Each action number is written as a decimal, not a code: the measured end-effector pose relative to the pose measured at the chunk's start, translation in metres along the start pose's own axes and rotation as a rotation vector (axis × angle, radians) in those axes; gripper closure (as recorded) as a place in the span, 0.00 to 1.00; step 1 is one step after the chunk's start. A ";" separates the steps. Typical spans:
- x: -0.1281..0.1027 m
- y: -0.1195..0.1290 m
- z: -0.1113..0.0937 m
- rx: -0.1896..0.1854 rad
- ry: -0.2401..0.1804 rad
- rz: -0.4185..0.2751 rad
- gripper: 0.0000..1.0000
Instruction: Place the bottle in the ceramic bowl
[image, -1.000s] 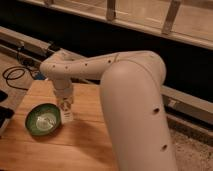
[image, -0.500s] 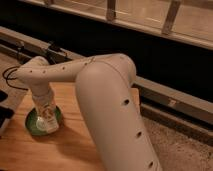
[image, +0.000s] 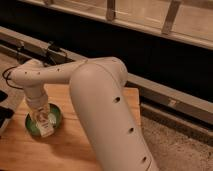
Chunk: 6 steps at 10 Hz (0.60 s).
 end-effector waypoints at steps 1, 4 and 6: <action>0.000 0.001 0.000 0.000 0.000 -0.001 0.58; 0.000 -0.001 0.000 -0.001 -0.002 0.002 0.28; 0.000 -0.001 0.000 -0.001 -0.002 0.002 0.20</action>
